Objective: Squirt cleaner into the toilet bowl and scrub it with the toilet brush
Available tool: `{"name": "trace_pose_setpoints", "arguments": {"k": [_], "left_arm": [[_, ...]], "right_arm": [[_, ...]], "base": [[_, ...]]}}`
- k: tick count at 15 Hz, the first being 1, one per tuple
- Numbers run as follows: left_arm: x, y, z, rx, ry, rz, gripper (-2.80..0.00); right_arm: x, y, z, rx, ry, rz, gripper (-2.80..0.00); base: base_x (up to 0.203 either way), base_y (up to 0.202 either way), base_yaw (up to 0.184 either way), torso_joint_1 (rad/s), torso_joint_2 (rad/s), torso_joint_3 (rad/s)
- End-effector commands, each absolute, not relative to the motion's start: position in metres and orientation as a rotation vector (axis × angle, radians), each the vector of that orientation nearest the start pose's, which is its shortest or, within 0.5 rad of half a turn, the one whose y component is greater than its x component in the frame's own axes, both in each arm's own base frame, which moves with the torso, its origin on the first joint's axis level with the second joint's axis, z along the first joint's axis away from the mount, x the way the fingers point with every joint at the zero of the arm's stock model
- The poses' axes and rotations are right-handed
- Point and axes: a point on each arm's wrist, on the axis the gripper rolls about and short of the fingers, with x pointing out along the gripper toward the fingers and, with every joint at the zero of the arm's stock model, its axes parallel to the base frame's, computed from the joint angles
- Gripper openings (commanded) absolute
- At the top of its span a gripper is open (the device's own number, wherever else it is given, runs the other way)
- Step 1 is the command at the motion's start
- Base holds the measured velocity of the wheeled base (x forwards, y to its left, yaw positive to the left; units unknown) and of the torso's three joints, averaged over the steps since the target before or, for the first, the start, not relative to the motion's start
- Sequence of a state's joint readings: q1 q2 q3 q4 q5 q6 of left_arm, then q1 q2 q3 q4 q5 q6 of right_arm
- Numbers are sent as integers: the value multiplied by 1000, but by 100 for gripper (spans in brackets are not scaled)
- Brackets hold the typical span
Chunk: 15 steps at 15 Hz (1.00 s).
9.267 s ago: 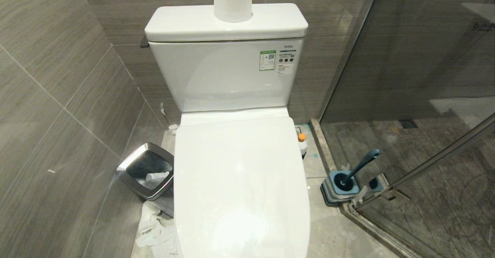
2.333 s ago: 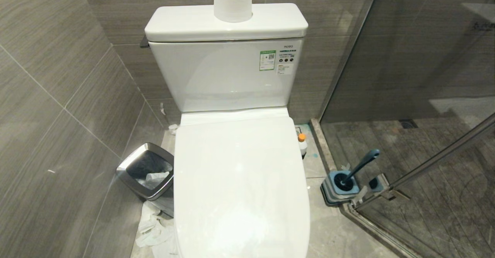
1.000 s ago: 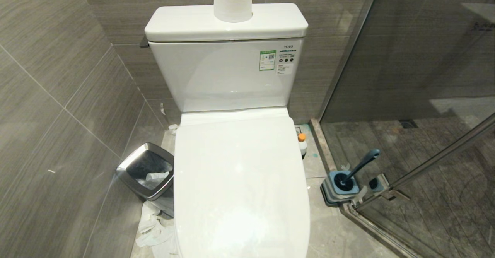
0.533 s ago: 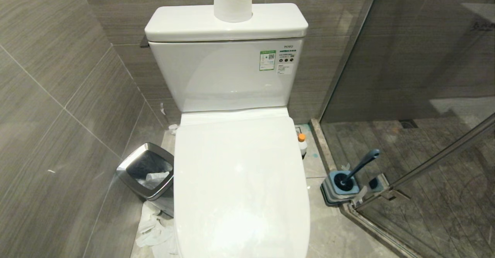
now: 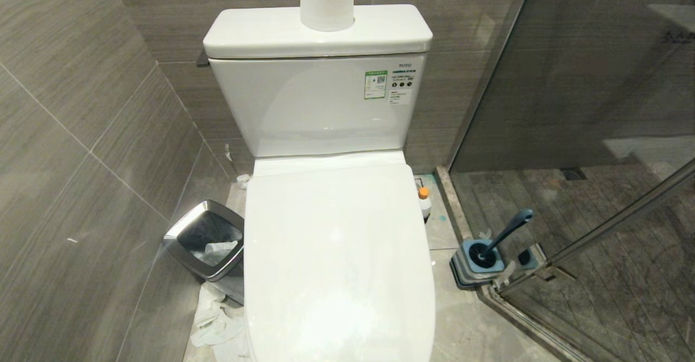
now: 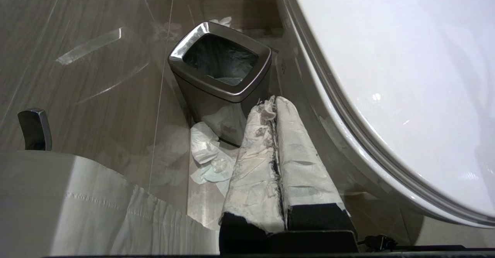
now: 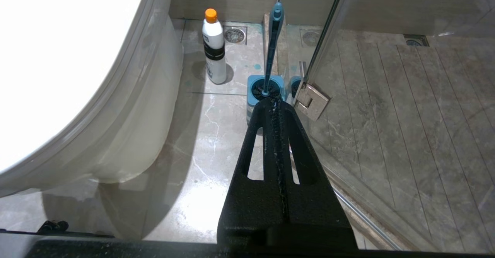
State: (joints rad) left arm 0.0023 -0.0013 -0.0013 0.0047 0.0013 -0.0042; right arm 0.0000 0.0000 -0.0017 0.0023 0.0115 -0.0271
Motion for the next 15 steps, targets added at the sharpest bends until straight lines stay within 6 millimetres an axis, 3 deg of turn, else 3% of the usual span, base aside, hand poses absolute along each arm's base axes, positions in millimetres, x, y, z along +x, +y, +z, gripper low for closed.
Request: {"name": "trace_pose_setpoints", "arguments": {"k": [1, 15], "left_arm": [[-23, 0, 76, -5, 2, 3, -280], [-23, 0, 76, -5, 3, 3, -280]], "right_arm": [[-23, 0, 76, -28, 3, 12, -280], [-23, 0, 76, 18, 0, -5, -280]], "base": [[0, 0, 0, 0, 0, 0], [0, 0, 0, 0, 0, 0]]}}
